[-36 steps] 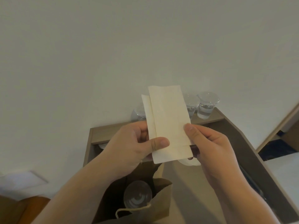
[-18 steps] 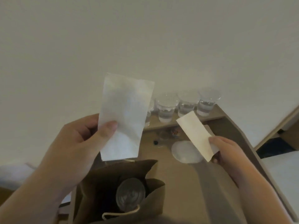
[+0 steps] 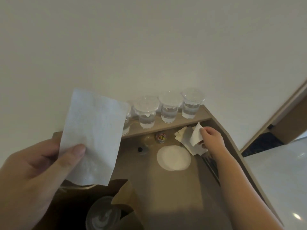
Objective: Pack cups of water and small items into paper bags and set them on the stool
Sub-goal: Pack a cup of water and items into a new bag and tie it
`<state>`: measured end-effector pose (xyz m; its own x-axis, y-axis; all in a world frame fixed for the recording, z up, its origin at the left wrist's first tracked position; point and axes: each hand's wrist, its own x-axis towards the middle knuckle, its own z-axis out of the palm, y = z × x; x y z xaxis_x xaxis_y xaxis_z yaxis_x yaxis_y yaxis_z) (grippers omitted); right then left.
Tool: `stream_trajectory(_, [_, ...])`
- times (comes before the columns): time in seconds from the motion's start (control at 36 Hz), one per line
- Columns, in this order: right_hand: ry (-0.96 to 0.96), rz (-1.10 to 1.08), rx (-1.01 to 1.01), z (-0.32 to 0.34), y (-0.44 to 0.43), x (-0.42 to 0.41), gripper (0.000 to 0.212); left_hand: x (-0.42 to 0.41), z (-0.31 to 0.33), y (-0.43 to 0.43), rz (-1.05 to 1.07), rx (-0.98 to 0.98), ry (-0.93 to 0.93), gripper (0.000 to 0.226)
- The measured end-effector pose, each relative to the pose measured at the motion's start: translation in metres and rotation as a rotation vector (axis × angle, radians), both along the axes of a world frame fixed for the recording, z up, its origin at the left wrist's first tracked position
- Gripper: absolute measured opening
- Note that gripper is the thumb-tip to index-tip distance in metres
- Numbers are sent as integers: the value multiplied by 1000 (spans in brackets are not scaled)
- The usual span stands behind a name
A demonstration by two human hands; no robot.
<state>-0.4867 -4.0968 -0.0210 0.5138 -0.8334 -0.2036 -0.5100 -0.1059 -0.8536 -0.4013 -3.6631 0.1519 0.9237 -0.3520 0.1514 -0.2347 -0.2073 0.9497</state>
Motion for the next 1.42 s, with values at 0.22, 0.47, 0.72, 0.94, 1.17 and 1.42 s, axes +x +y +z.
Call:
stream_trajectory(0.22, [133, -248, 288, -52, -31, 15, 21, 4, -4, -6, 9, 83, 5, 38])
stream_trajectory(0.47, [286, -154, 240, -43, -12, 16, 68, 11, -12, 0, 68, 207, -32, 59])
stream_trajectory(0.72, [96, 556, -70, 88, 107, -17, 37, -7, 3, 2, -72, 8, -4, 31])
stream_trajectory(0.94, [-484, 1014, 169, 175, 238, -4, 39, -17, 18, 27, -318, 137, -18, 24])
stream_trajectory(1.17, [-442, 716, 27, 183, 300, 7, 22, -16, 6, 79, -324, 336, -65, 33])
stream_trajectory(1.42, [48, 751, -296, 162, 347, -6, 42, -6, -29, 122, -274, 602, 95, 38])
